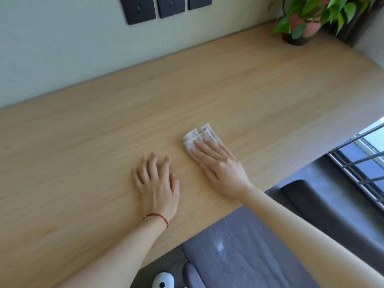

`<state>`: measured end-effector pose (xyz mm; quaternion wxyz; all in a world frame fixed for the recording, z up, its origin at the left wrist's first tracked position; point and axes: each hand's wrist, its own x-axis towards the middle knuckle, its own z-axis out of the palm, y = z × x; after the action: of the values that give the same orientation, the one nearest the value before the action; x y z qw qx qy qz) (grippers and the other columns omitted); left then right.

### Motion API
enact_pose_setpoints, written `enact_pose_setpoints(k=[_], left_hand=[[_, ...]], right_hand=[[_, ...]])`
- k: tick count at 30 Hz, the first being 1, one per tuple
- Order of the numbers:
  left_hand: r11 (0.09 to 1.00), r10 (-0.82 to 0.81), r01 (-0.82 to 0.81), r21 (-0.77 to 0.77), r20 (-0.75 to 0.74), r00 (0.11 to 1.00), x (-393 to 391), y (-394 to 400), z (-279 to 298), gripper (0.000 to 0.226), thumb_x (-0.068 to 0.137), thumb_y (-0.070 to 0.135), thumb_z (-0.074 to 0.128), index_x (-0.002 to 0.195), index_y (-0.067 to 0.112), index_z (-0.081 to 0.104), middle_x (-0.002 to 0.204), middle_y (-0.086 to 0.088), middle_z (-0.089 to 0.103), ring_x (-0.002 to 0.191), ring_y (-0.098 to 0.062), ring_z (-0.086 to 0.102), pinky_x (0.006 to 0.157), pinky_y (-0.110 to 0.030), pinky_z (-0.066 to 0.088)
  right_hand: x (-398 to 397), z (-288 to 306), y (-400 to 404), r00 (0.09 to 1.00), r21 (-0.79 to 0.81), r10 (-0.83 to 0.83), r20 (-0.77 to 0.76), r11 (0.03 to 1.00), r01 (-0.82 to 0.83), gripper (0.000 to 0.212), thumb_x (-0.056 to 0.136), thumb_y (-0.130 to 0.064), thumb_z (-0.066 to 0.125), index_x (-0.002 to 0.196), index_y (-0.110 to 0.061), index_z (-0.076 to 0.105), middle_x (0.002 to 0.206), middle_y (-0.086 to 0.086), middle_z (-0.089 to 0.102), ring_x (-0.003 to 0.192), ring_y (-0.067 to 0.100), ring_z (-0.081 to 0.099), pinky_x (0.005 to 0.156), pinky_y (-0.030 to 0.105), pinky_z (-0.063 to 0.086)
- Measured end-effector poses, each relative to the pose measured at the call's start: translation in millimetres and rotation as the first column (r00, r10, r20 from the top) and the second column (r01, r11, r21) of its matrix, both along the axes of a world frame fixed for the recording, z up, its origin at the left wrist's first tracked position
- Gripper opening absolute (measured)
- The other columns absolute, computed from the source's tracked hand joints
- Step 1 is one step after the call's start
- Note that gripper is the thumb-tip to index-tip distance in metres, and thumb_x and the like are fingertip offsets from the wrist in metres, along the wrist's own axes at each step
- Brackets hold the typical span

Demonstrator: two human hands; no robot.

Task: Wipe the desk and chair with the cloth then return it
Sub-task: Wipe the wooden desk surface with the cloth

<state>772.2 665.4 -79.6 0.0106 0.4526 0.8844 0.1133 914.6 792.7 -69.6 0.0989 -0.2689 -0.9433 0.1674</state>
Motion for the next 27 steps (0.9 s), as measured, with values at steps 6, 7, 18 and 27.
enact_pose_setpoints(k=[6, 7, 18, 27], left_hand=[[1.000, 0.002, -0.002, -0.004, 0.010, 1.000, -3, 1, -2, 0.050, 0.087, 0.036, 0.030, 0.130, 0.022, 0.051, 0.143, -0.014, 0.043, 0.133, -0.037, 0.035, 0.108, -0.059, 0.024], [1.000, 0.000, 0.000, -0.002, 0.007, 1.000, -3, 1, -2, 0.049, 0.087, 0.036, 0.031, 0.130, 0.023, 0.051, 0.143, -0.014, 0.043, 0.133, -0.037, 0.035, 0.108, -0.059, 0.024], [1.000, -0.007, 0.007, -0.004, 0.013, 1.000, -2, 1, 0, 0.047, 0.087, 0.033, 0.034, 0.131, 0.024, 0.051, 0.143, -0.014, 0.043, 0.132, -0.037, 0.036, 0.109, -0.060, 0.023], [0.999, -0.034, 0.032, 0.030, 0.051, 0.998, -5, -1, 0, 0.047, 0.089, 0.031, 0.033, 0.132, 0.025, 0.050, 0.145, -0.014, 0.042, 0.134, -0.037, 0.033, 0.110, -0.059, 0.022]], right_hand=[[78, 3, 123, 0.910, -0.013, -0.415, 0.024, 0.910, 0.415, 0.049, 0.094, -0.008, 0.047, 0.141, -0.019, 0.041, 0.154, 0.005, 0.034, 0.145, 0.024, 0.024, 0.115, 0.050, 0.031], [83, 6, 141, 0.854, -0.036, -0.521, 0.017, 0.853, 0.521, 0.047, 0.095, -0.010, 0.046, 0.141, -0.021, 0.041, 0.154, 0.003, 0.033, 0.145, 0.023, 0.025, 0.114, 0.051, 0.032], [56, 1, -37, 0.901, 0.011, -0.423, -0.094, 0.905, 0.425, 0.038, 0.098, -0.019, 0.046, 0.136, -0.020, 0.049, 0.147, 0.002, 0.044, 0.143, 0.026, 0.030, 0.115, 0.050, 0.032], [80, 10, 50, 0.914, -0.073, -0.404, 0.047, 0.911, 0.406, 0.046, 0.096, -0.007, 0.044, 0.141, -0.016, 0.041, 0.154, 0.006, 0.032, 0.146, 0.025, 0.020, 0.118, 0.048, 0.025]])
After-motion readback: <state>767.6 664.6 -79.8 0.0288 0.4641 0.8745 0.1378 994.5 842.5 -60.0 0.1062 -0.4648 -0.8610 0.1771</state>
